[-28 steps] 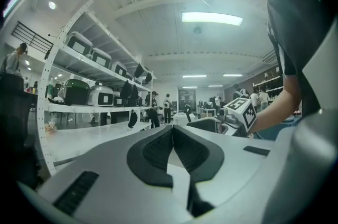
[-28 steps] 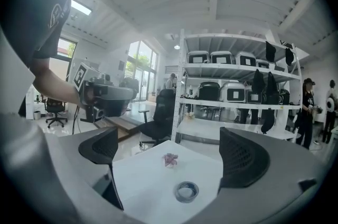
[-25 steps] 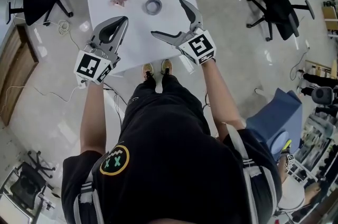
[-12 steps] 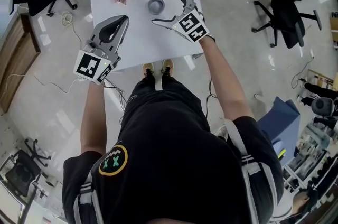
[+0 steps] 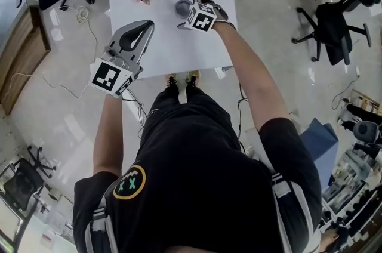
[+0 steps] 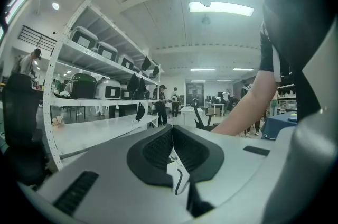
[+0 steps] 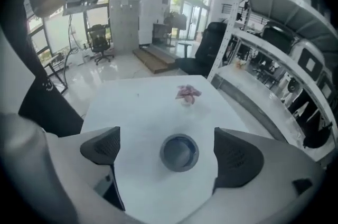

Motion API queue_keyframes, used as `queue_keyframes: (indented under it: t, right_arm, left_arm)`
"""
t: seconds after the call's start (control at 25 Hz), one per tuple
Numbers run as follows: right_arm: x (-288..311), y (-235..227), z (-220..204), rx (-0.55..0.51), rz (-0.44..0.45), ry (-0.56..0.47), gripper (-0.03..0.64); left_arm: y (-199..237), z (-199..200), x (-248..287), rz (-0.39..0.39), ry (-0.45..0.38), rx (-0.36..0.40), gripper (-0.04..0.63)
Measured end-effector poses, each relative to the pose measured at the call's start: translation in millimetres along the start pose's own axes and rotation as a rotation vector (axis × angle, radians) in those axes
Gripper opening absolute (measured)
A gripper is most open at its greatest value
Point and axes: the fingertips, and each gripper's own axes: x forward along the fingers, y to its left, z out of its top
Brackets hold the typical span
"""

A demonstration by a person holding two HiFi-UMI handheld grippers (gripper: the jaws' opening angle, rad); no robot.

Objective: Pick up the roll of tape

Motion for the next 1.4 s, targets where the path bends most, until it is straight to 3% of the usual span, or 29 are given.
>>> queue_keyframes:
  t: [0.52,0.88,1.2,1.32,1.4]
  right_arm:
    - [83.2,21.5,-52.0,-0.116,0.142,0.233,0.517]
    - [114.8,37.3,-74.4,-0.164,0.19,0.333,0.471]
    - [126.6,36.4,-76.7,-0.184,0.226,0.346,0.402]
    - [125.8,37.3,-75.8,-0.225,0.24,0.354,0.339]
    - [125.8,37.6,-73.9,-0.266,0.228,0.349,0.212]
  left_arm:
    - [5.6,-3.8,25.6,0.0,0.03,-0.045,0.018]
    - [10.7,-22.6,23.5,0.001,0.064,-0.041,0.018]
    - [16.0,-27.4,20.4,0.016,0.081,-0.055,0.018]
    - [18.8,-26.4,19.5,0.022,0.078,-0.055,0.018]
    - [20.6,-25.8,18.8,0.025,0.076,-0.054,0.018]
